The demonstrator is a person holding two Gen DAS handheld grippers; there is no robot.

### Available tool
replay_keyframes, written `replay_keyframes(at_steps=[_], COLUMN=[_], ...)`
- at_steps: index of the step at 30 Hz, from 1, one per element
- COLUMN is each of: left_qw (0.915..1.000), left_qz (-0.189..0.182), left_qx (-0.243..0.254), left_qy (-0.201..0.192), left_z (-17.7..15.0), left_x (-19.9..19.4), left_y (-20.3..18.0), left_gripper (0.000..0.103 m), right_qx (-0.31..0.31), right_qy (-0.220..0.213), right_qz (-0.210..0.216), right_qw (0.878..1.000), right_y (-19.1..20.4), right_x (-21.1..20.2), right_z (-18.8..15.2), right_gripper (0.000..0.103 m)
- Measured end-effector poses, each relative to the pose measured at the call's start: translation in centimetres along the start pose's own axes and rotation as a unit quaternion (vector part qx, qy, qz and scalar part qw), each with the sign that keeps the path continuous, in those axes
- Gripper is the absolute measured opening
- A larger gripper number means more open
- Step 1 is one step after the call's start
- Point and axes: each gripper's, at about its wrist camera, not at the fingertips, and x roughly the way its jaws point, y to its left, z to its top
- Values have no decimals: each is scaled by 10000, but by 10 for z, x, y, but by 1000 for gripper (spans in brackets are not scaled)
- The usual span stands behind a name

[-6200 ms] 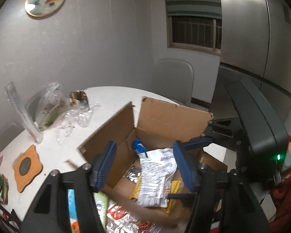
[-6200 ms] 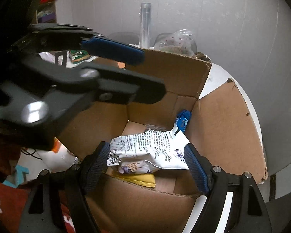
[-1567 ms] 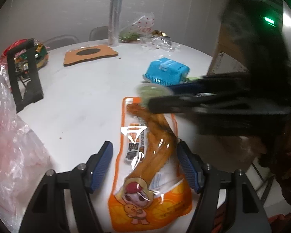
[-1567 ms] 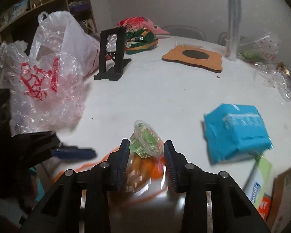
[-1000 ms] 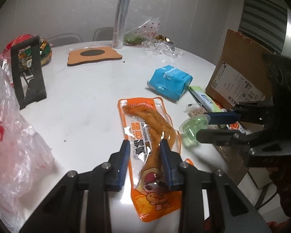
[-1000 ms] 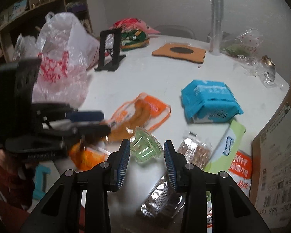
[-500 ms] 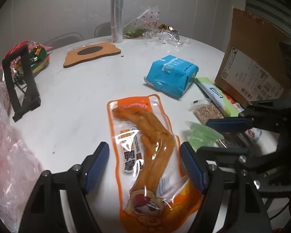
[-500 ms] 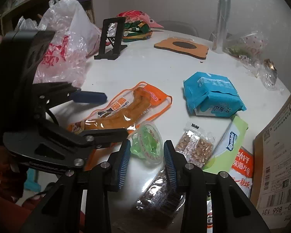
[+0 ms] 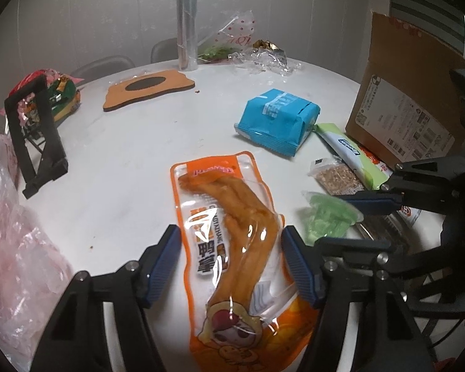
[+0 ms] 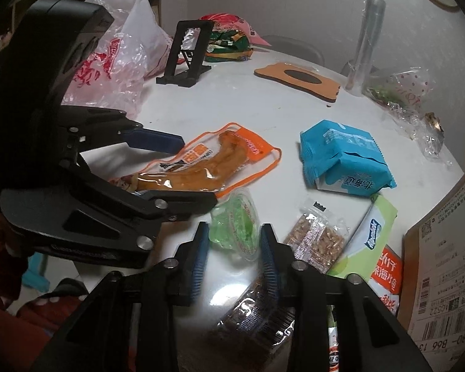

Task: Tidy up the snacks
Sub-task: 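Lift the orange pack with left tool while right tool lifts the green jelly cup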

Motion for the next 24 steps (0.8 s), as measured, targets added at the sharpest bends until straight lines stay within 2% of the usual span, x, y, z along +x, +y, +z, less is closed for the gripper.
replay_keyframes(at_steps=[3, 8, 17, 24], left_qw=[9992, 9957, 9936, 9951], left_qz=[-305, -690, -782, -638], left_qx=[-255, -623, -805, -723], left_qy=[-18, -34, -114, -230], left_z=[0, 0, -2, -1], left_x=[-4, -7, -10, -18], left_y=[11, 25, 25, 25], left_gripper=[64, 64, 62, 62], right_qx=[1, 123, 182, 226], right_qy=[-67, -189, -278, -345], right_qz=[-40, 108, 124, 131], right_qw=[10000, 9997, 9994, 9991], right_y=[1, 0, -5, -10], right_x=[-3, -14, -18, -21], right_z=[0, -1, -3, 0], right_gripper=[23, 21, 21, 20])
